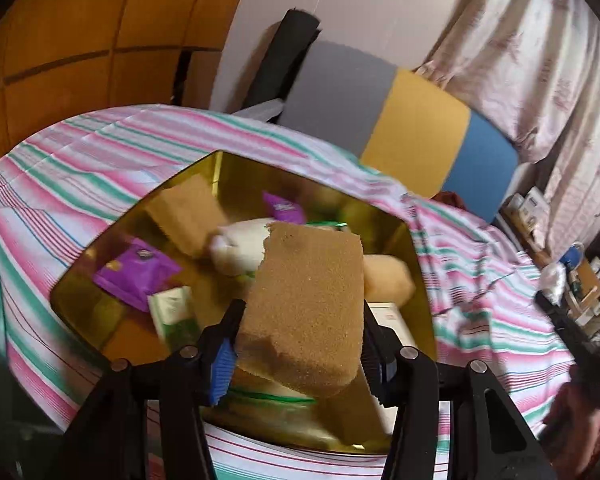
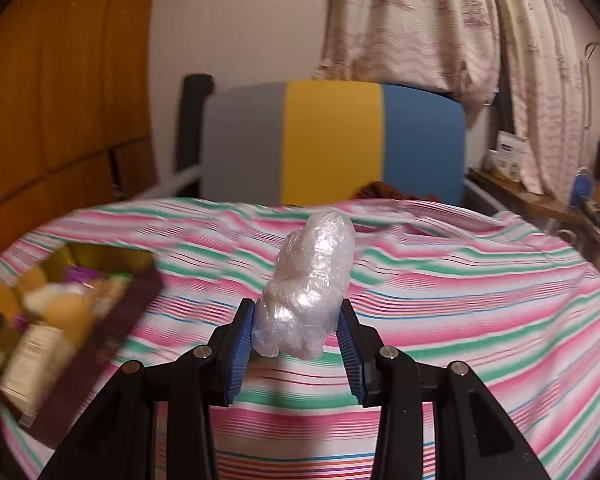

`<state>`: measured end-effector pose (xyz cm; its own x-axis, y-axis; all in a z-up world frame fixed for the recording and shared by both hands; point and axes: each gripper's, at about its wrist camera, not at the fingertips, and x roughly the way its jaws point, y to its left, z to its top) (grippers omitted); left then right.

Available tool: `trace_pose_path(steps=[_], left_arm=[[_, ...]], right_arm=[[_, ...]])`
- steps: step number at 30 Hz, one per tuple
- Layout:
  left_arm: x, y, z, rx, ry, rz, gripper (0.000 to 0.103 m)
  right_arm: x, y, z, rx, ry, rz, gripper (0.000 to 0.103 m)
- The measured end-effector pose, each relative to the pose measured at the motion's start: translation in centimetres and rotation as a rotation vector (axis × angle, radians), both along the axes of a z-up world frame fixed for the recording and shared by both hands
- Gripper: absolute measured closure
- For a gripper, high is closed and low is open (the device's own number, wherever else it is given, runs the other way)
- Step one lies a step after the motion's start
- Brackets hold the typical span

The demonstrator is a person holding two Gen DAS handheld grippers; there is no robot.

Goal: Organize objects
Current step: 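Carry the yellow sponge into the gold tin and open the left tool, then lower the wrapped bundle into the gold tin and open the right tool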

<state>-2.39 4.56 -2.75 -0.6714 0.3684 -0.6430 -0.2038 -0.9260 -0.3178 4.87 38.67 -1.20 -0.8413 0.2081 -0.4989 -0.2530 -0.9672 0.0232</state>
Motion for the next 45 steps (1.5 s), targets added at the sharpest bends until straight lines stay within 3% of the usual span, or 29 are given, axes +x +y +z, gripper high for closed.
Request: trace_pose_path(steps=[6, 9, 11, 14, 19, 25, 30, 32, 37, 40, 45], left_arm=[[-1.2, -2.4, -1.0, -0.009, -0.03, 0.05, 0.05], [-1.2, -2.6, -1.5, -0.028, -0.034, 0.049, 0.038], [-1.1, -2.8, -1.6, -0.023, -0.031, 0.061, 0.022], [-0.5, -3.5, -1.7, -0.006, -0.018, 0.092, 0.007], [0.1, -4.1, -1.3, 0.01, -0.008, 0.108, 0.001], [1.0, -4.6, -0.3, -0.002, 0.047, 0.149, 0.0], [1.1, -5.0, 0.8, -0.062, 0.125, 0.177, 0.011], [0.5, -5.0, 0.6, -0.09, 0.11, 0.176, 0.018], [-0.9, -5.0, -0.2, -0.092, 0.04, 0.155, 0.019], [-2.3, -3.7, -0.9, -0.132, -0.025, 0.117, 0.021], [-3.5, -3.3, -1.8, -0.085, -0.087, 0.115, 0.022]], right_arm=[[-0.8, -4.5, 2.2, -0.049, 0.047, 0.132, 0.063], [-1.2, -6.2, 2.5, -0.053, 0.048, 0.178, 0.063], [-1.5, -7.3, 2.5, -0.054, 0.044, 0.204, 0.063], [-1.8, -8.3, 2.5, -0.06, 0.033, 0.237, 0.063], [-3.2, -10.0, 2.2, -0.08, -0.013, 0.295, 0.063], [-6.1, -12.1, 1.3, -0.058, -0.106, 0.35, 0.063], [-8.1, -13.3, 0.9, -0.029, -0.156, 0.381, 0.063], [-8.9, -13.6, 0.6, -0.025, -0.169, 0.384, 0.063], [-11.1, -13.9, 0.3, -0.026, -0.196, 0.373, 0.062], [-12.4, -14.0, 0.2, -0.001, -0.208, 0.362, 0.062], [-14.3, -14.4, 0.1, 0.015, -0.231, 0.353, 0.061]])
